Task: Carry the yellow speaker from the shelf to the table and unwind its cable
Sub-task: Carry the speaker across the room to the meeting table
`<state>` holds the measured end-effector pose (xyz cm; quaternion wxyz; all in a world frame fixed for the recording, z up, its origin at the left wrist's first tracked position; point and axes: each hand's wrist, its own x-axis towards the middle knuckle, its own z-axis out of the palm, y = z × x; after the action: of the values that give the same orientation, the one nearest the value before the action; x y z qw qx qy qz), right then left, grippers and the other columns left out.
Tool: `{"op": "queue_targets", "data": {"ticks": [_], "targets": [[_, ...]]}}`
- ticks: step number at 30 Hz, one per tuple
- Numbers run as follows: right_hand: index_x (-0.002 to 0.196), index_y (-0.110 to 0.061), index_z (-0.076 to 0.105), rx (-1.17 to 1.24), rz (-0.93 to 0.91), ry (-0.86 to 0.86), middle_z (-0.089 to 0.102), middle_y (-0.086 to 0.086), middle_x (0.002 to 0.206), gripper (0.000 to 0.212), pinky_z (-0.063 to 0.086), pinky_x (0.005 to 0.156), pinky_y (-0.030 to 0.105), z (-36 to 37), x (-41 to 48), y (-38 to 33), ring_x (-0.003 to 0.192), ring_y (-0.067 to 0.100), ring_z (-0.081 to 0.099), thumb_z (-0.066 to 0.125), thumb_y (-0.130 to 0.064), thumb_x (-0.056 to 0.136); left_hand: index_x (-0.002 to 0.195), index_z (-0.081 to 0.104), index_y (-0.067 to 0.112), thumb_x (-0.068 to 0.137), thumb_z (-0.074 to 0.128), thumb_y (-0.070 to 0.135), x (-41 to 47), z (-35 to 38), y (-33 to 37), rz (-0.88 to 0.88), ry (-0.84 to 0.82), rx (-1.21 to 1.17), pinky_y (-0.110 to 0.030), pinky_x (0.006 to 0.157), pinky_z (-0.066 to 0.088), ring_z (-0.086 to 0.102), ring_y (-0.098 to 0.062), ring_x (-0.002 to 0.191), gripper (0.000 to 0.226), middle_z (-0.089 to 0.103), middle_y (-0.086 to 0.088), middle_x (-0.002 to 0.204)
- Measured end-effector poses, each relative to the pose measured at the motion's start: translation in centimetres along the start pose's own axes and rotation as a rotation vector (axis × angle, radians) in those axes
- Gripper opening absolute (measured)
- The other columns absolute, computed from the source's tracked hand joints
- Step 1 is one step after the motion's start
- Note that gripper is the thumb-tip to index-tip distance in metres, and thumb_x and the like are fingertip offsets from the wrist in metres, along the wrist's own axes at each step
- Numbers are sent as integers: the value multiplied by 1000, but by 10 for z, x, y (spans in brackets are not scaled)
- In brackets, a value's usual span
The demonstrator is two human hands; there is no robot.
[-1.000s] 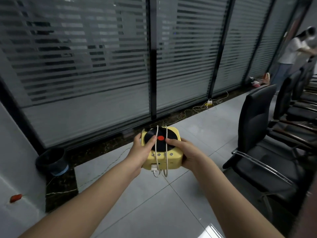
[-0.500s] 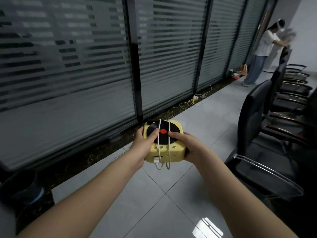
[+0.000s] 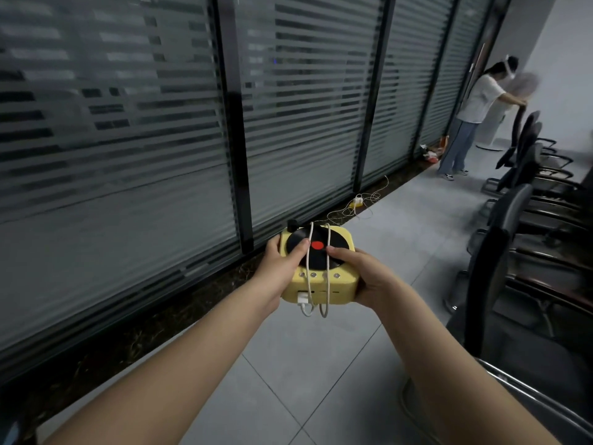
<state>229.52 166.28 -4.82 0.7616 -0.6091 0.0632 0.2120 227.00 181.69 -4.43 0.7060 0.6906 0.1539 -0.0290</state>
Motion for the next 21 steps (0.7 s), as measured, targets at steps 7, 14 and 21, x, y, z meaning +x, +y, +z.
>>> {"op": "queue_targets", "data": {"ticks": [7,14,21], "targets": [[103,-11,58,17,-13,43,72,9,81,25,57,54,33,-15,73,-29,61,21,71,68,-16,80,130,39,34,82,64,46,85,15,19,-24,-60,15,-54,91,53,66,-30,101,55,63,-6,117],[116,-10,57,71,-43,155,72,10,86,41,57,59,36,-31,162,-61,65,24,71,71,-17,78,139,33,32,86,61,43,192,32,47,-40,-170,72,-44,84,56,66,-29,103,62,61,-7,124],[122,-7,57,122,-88,228,72,12,93,47,57,66,38,-41,246,-101,73,27,70,70,-18,78,140,34,32,81,66,48,296,49,81,-9,-255,102,-53,87,55,65,-31,103,69,60,-7,125]]}}
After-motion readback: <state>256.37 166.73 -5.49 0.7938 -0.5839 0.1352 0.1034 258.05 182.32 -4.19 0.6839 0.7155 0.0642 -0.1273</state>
